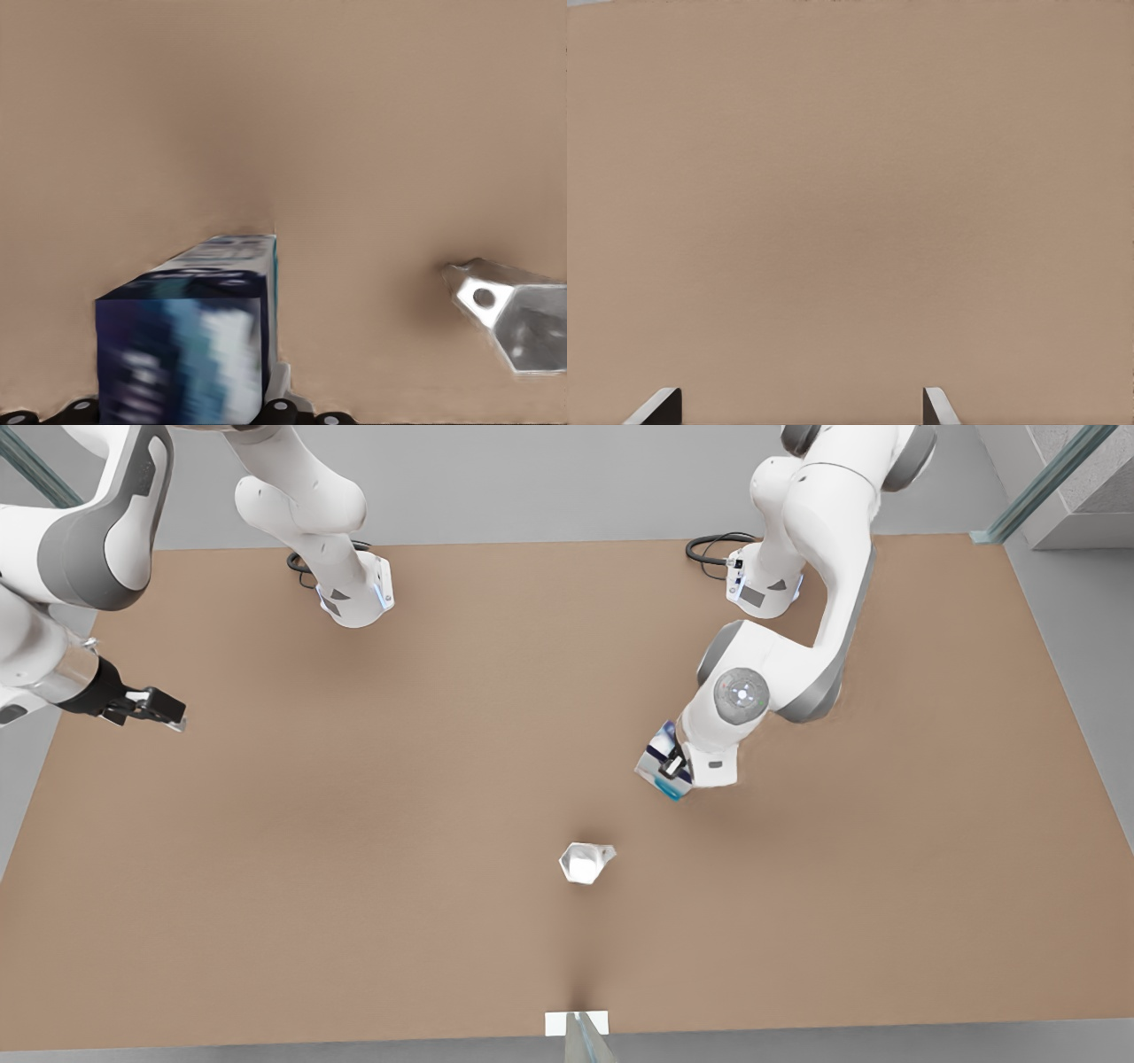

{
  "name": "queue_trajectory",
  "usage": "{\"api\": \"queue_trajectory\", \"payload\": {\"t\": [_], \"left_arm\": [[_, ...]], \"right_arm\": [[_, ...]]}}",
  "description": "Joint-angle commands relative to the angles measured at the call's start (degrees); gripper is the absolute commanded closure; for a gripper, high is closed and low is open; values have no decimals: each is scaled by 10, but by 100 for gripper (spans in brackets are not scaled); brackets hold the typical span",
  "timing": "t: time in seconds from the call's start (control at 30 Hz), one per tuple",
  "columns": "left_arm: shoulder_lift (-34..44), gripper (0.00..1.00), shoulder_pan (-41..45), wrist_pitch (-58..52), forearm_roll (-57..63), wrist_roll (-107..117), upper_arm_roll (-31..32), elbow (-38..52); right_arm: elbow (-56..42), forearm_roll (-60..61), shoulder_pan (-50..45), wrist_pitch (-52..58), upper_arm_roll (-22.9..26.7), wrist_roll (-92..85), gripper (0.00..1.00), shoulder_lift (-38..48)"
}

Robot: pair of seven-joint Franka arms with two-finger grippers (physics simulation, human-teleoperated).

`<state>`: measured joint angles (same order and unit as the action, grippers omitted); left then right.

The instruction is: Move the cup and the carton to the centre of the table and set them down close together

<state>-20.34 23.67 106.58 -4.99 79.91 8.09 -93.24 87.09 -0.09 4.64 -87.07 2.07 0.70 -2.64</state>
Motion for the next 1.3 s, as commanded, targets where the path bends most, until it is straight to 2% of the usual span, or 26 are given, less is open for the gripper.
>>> {"api": "queue_trajectory", "payload": {"t": [0.0, 0.2, 0.43, 0.47, 0.5, 0.6, 1.0, 1.13, 1.17, 1.2, 1.27], "left_arm": [[0, 46, 6, 0, -68, 6, 0, 0], [-66, 43, 46, 39, -76, 22, -1, 41], [-88, 28, 45, 84, -65, 9, -4, 40], [-91, 23, 45, 87, -51, 10, -4, 40], [-91, 14, 45, 87, -51, 9, -4, 40], [-95, 1, 45, 93, -51, 9, -5, 40], [-78, 0, 43, 76, -52, 8, -8, 41], [-35, 0, 42, -31, -83, 13, -20, 91], [7, 0, 3, -48, -77, -15, -53, 96], [42, 0, -54, -59, -78, -177, -55, 93], [53, 0, -116, -110, 21, -542, -55, 90]], "right_arm": [[-1, 0, -3, 1, 0, 0, 0, 0], [-1, 0, -4, 1, 2, -2, 0, -1], [-1, 7, -3, 6, 3, -1, 0, 4], [-1, 7, -3, 7, 3, -1, 0, 4], [-1, 7, -3, 7, 3, -1, 0, 4], [-1, 8, -3, 7, 3, -1, 0, 4], [-1, 8, -3, 7, 3, -1, 0, 4], [0, 8, -2, 7, 4, -1, 0, 4], [0, 8, -2, 8, 4, -1, 0, 4], [1, 8, -2, 8, 4, -2, 0, 4], [1, 8, -2, 10, 4, -2, 0, 4]]}}
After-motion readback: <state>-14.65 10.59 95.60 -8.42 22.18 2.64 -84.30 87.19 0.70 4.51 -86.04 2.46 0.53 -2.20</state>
